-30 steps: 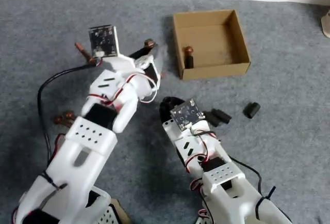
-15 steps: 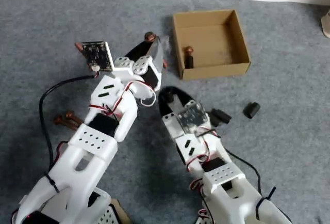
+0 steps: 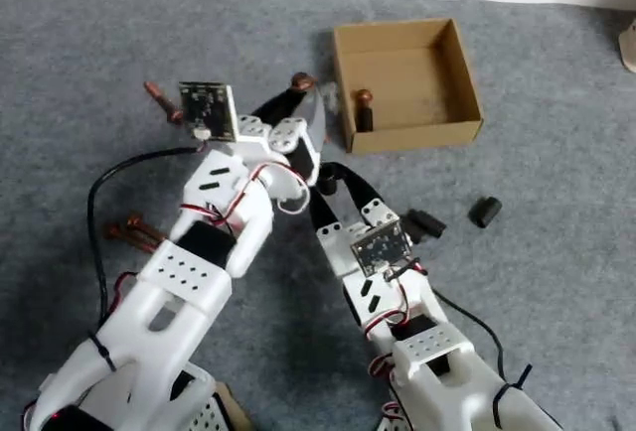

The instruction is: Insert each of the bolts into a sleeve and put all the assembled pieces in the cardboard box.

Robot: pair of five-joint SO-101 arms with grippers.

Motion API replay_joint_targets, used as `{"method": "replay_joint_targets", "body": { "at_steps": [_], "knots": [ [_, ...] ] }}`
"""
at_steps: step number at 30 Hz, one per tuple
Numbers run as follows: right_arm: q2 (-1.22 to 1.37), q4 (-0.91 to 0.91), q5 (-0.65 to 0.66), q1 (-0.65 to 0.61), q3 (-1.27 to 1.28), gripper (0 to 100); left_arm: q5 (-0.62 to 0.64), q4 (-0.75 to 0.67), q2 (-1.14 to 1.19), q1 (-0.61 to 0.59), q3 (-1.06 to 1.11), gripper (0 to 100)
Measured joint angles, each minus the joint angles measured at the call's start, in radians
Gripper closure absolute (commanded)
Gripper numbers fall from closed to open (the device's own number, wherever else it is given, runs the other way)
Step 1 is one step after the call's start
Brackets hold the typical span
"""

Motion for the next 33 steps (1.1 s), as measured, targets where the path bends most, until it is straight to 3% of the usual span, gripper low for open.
{"method": "replay_joint_targets", "body": {
  "at_steps": [9, 16, 33],
  "knots": [
    [0.000, 0.000, 0.000, 0.008, 0.000, 99.4, 0.000, 0.035, -0.002, 0.002, 0.000, 100],
    [0.000, 0.000, 0.000, 0.029, 0.000, 99.4, 0.064, 0.281, -0.005, 0.003, -0.069, 100],
    [0.000, 0.092, 0.000, 0.029, -0.002, 99.4, 0.069, 0.290, -0.253, 0.074, -0.055, 100]
  ]
}}
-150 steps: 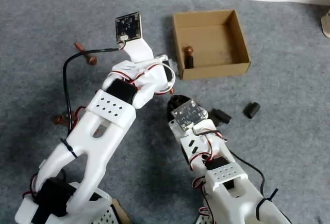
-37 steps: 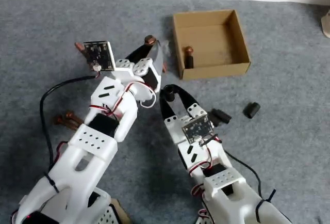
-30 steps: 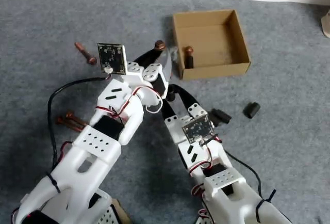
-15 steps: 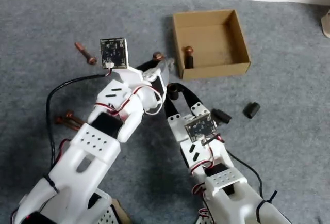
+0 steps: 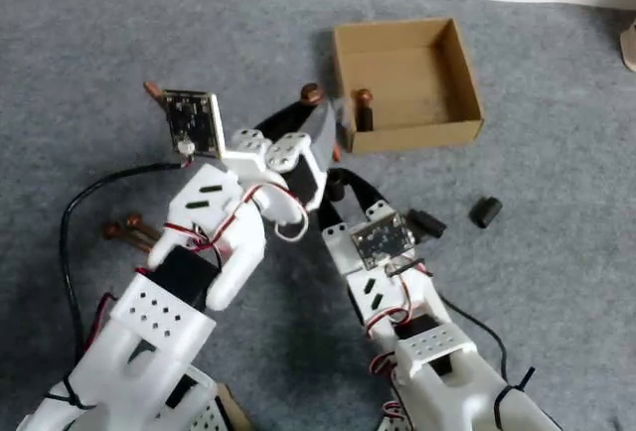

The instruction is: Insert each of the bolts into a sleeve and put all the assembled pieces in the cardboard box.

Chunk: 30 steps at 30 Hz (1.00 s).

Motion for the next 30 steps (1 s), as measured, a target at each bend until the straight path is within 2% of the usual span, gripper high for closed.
{"method": "replay_joint_targets", "body": {
  "at_steps": [4, 9, 30],
  "knots": [
    [-0.002, -0.005, 0.000, 0.000, 0.000, 99.4, -0.005, 0.000, -0.002, 0.000, 0.029, 100],
    [-0.002, -0.129, 0.000, 0.000, 0.000, 99.4, -0.051, -0.040, -0.002, -0.002, 0.063, 100],
    [-0.002, -0.129, 0.000, 0.000, 0.000, 99.4, -0.110, -0.054, -0.002, 0.000, 0.084, 100]
  ]
}}
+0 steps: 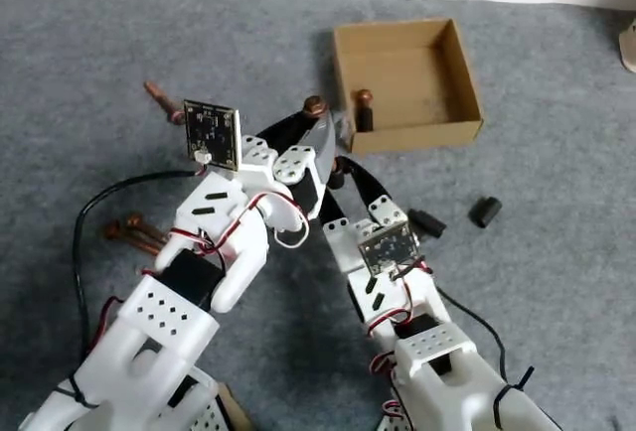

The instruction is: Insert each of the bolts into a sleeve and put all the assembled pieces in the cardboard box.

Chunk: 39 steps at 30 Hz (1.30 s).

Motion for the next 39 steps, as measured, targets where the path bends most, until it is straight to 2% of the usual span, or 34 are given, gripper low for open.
{"method": "replay_joint_targets", "body": {
  "at_steps": [3, 10, 18, 26, 32, 39],
  "knots": [
    [0.000, 0.000, 0.000, 0.002, 0.000, 99.4, 0.000, -0.015, 0.043, 0.000, 0.000, 100],
    [0.002, 0.002, 0.000, 0.006, 0.000, 99.4, 0.000, -0.222, 0.255, 0.000, -0.002, 100],
    [0.003, 0.002, 0.002, 0.003, 0.000, 99.4, -0.035, -0.239, 0.249, 0.000, -0.002, 100],
    [0.002, 0.000, 0.002, 0.000, 0.000, 99.4, -0.041, -0.044, 0.104, 0.005, -0.002, 100],
    [0.002, 0.000, 0.002, 0.006, 0.000, 99.4, -0.041, 0.023, 0.089, 0.020, -0.002, 99],
    [0.000, 0.000, 0.002, 0.038, -0.002, 99.4, -0.043, 0.180, 0.089, 0.061, -0.006, 99]
  ]
}}
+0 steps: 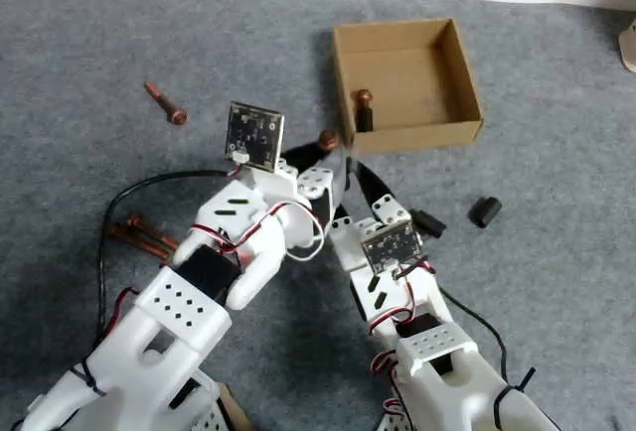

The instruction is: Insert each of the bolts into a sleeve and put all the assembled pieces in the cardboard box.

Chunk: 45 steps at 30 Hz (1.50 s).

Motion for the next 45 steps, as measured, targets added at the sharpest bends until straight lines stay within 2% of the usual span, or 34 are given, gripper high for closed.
{"method": "replay_joint_targets", "body": {
  "at_steps": [7, 9, 15, 18, 22, 27, 31, 36, 45],
  "knots": [
    [0.002, 0.000, 0.000, 0.000, 0.000, 99.4, -0.003, 0.114, -0.015, 0.000, -0.015, 96],
    [0.002, 0.000, 0.000, 0.000, 0.000, 99.4, -0.002, 0.118, -0.015, 0.000, -0.018, 88],
    [0.000, 0.000, -0.002, 0.028, 0.000, 99.4, -0.002, 0.184, -0.018, 0.008, -0.015, 54],
    [0.002, 0.000, -0.002, 0.032, 0.000, 99.4, 0.002, 0.253, -0.020, 0.002, -0.015, 48],
    [0.000, 0.023, -0.002, 0.026, 0.000, 99.4, 0.003, 0.321, -0.018, -0.035, -0.015, 46],
    [0.000, 0.213, -0.011, 0.049, -0.003, 99.4, -0.005, 0.350, -0.018, -0.121, -0.014, 46],
    [0.002, 0.322, -0.084, 0.114, -0.049, 99.4, -0.003, 0.350, -0.020, -0.226, -0.015, 46],
    [0.002, 0.542, -0.150, 0.169, -0.164, 99.4, -0.005, 0.350, -0.020, -0.285, -0.012, 46],
    [0.002, 0.781, -0.158, 0.181, -0.382, 99.4, -0.005, 0.236, -0.020, -0.301, 0.091, 46]
  ]
}}
